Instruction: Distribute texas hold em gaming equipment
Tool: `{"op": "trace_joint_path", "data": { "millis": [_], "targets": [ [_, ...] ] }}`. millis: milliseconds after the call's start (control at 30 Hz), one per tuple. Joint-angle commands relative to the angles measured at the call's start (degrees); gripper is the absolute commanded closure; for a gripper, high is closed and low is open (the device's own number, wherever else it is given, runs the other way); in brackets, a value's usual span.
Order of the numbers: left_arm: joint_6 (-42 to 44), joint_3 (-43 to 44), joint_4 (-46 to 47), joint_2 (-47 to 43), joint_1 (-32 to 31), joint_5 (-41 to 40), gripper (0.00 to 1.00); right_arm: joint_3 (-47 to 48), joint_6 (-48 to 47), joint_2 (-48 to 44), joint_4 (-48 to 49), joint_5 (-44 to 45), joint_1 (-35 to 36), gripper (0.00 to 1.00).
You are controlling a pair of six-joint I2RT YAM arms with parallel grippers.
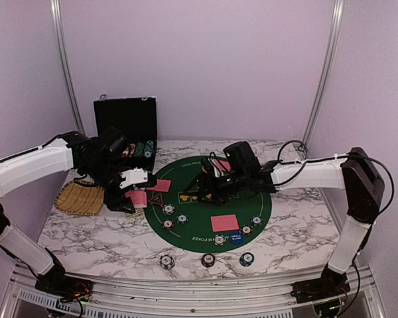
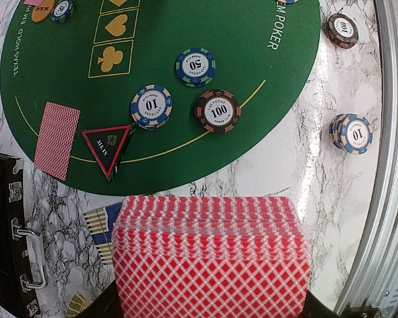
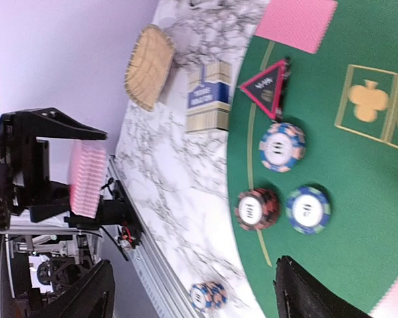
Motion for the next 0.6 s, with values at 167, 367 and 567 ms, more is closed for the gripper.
{"op": "trace_joint_path", "data": {
  "millis": [167, 367, 567],
  "targets": [
    [-1.6, 2.6, -1.0, 0.8, -0.1, 2.4, 0.80, 6.6, 16.5, 10.3, 26.2, -6.2, 6.7, 0.14],
    [-1.6, 2.6, -0.9, 1.0, -0.1, 2.8, 0.80, 8.4, 22.2, 15.0, 35.0, -6.9, 8.4, 0.14],
    [-1.6, 2.7, -0.8, 1.1, -0.1, 3.0, 0.80, 10.4, 25.8, 18.6, 39.9, -7.9, 9.4, 0.13]
  ]
}}
